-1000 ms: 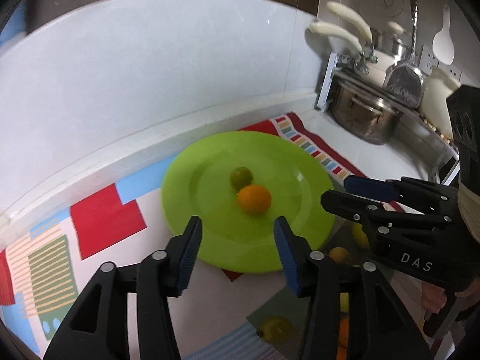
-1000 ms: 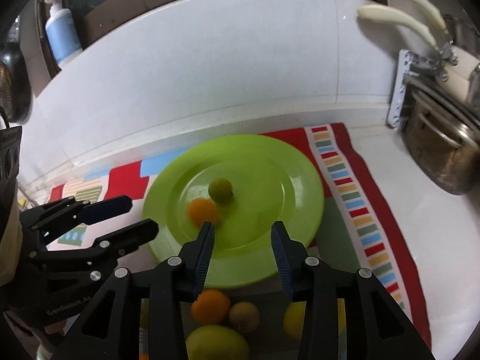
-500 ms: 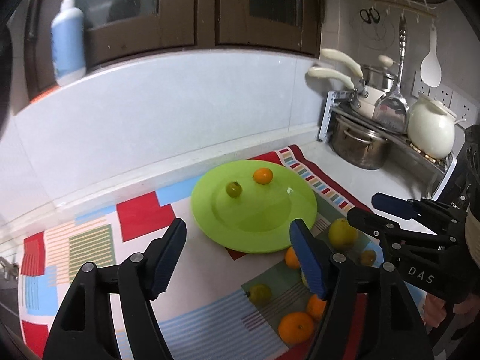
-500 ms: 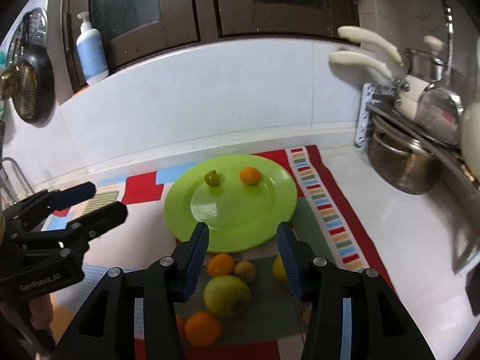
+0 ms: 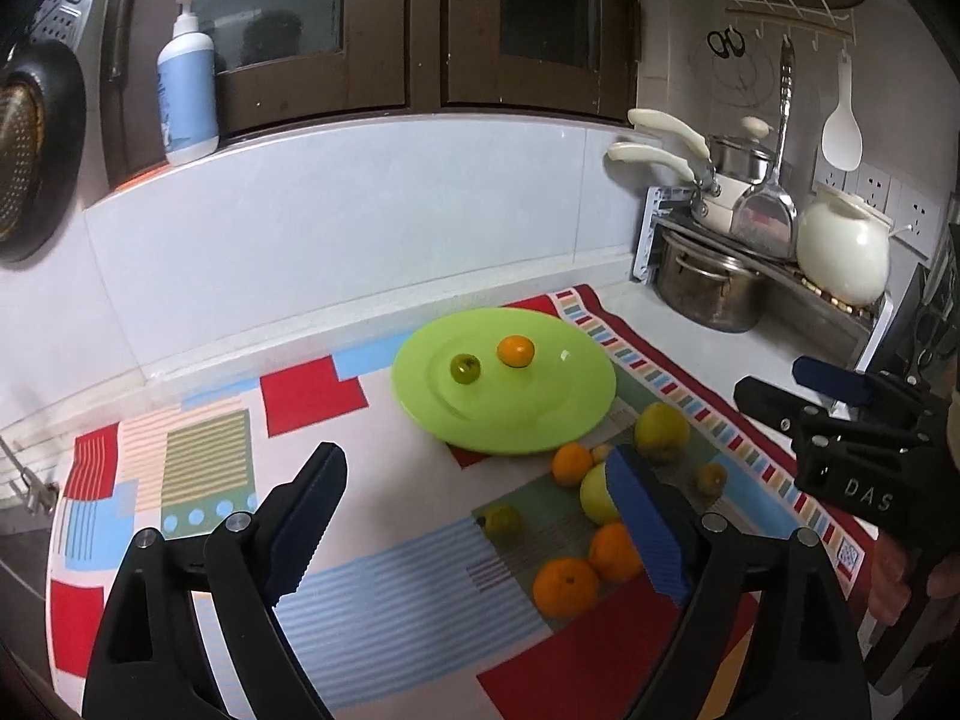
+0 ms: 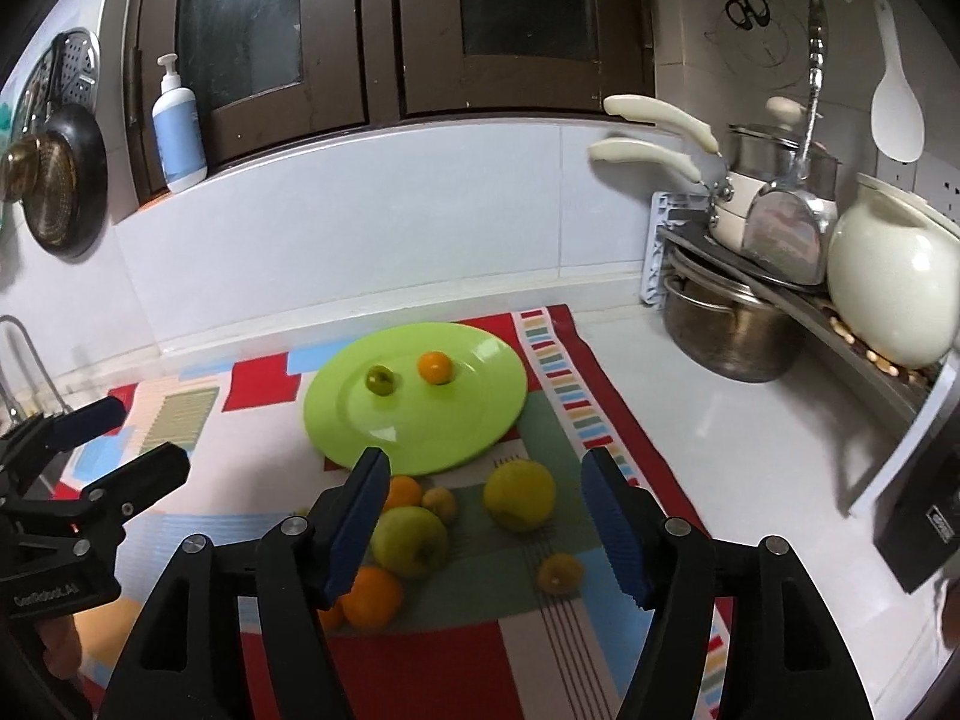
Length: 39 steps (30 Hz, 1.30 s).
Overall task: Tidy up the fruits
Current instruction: 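Withdraw both open tools from the plate back toward the fruit group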
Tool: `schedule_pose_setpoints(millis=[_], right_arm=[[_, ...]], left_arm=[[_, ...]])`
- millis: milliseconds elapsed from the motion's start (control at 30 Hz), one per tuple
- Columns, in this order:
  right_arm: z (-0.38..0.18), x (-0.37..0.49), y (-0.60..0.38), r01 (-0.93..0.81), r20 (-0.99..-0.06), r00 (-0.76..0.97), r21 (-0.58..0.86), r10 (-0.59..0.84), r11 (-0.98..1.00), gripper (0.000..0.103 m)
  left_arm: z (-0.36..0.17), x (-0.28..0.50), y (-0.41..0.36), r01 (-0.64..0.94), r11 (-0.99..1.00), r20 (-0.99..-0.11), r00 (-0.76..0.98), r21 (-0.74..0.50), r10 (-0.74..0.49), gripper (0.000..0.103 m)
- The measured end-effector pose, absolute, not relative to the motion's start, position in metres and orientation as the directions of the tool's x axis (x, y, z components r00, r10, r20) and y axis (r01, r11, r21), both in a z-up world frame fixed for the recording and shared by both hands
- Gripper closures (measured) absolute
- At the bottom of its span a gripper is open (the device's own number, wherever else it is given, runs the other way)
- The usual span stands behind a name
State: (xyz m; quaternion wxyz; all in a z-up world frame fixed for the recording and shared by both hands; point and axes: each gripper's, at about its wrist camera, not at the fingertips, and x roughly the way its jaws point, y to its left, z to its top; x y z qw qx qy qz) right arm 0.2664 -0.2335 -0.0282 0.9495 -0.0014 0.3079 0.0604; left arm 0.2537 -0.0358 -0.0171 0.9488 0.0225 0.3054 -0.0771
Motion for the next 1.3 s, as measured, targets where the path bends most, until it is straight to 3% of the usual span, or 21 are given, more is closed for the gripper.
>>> schedule_pose_setpoints(millis=[1000, 1200, 1300], right_arm=[[-0.115, 0.268, -0.266, -0.093, -0.736, 0.673, 0.014, 0.073, 0.996, 0.035], [-0.128, 0.282, -0.270, -0.105, -0.746, 0.661, 0.018, 0.084, 0.994, 0.036], [-0.133, 0.289, -0.271, -0.109, -0.751, 0.655, 0.022, 0.089, 0.994, 0.043]], left_arm=[[-0.115, 0.256, -0.071, 0.210, 0.978, -0.788, 0.603, 0.010, -0.122, 0.016], [-0.122, 0.266, -0.075, 0.218, 0.976, -0.795, 0.592, 0.001, -0.132, 0.024], [-0.123, 0.269, -0.078, 0.225, 0.974, -0.795, 0.591, -0.001, -0.137, 0.031]])
